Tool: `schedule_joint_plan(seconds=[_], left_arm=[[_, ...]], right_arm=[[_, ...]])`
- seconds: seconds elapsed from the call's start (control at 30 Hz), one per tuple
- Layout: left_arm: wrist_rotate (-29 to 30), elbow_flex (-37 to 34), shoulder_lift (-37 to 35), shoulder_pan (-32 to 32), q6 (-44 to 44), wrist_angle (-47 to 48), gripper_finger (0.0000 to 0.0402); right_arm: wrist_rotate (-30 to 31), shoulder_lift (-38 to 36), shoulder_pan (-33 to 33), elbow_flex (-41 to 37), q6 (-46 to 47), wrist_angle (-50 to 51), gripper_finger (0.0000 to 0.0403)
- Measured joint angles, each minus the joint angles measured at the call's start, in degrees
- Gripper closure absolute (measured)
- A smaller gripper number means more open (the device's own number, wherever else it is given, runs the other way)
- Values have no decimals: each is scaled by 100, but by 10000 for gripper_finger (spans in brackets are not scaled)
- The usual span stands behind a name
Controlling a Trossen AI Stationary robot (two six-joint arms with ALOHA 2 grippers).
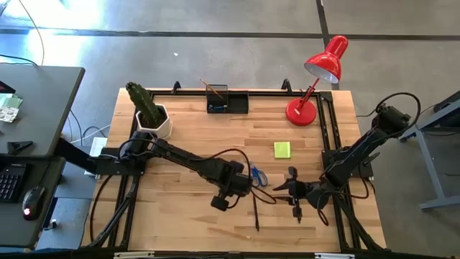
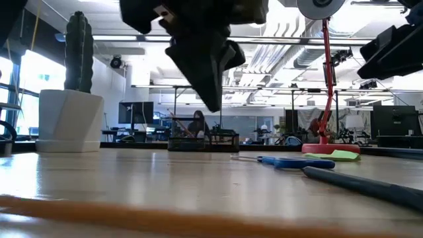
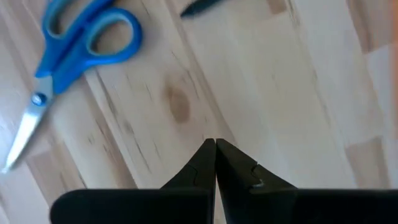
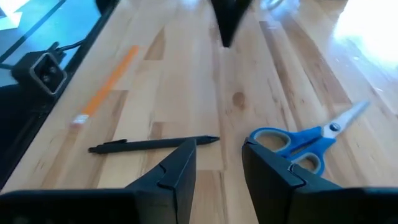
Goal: Pick and place office supplies into organizer
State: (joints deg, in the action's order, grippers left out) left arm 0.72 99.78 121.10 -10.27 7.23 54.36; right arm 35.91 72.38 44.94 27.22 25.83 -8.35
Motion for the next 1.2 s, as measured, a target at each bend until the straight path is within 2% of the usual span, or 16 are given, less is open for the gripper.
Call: schedule_joint_plan(seconds=[0.2, 0.33, 0.5, 0.63, 0.77, 0.9, 0.97, 1.07, 1.13, 1.2], left_arm=[[-616, -143, -1, -137, -569, -133, 387], [-587, -160, -2, -414, -823, -100, 360], [46, -161, -2, -731, -1234, 169, 333], [766, -163, -2, -810, -1567, 378, 329], [1399, -160, -129, -1065, -1557, -259, 342], [1443, -180, -107, -1201, -1254, -830, 369], [1481, -348, -121, -1180, -1144, -1199, 384], [1470, -721, -114, -1080, -1045, -1591, 399], [1425, -956, -185, -1040, -980, -1994, 395], [1403, -1168, -281, -1038, -818, -2449, 390]], right_arm=[[188, 0, 10, 0, 227, 85, 279], [222, 0, 11, 0, 227, 84, 279], [244, -2, -32, 2, 676, 291, 279], [-200, -2, -209, 123, 1519, 1381, 279], [-327, 0, -184, 634, 1560, 2342, 279], [-266, -2, -155, 1218, 1658, 3106, 279], [-510, -2, -198, 1466, 2209, 3797, 279], [-1267, -2, -210, 1695, 2957, 4698, 279], [-1838, 8, -50, 1767, 2800, 4988, 279], [-2142, 11, 155, 1834, 2306, 5109, 279]])
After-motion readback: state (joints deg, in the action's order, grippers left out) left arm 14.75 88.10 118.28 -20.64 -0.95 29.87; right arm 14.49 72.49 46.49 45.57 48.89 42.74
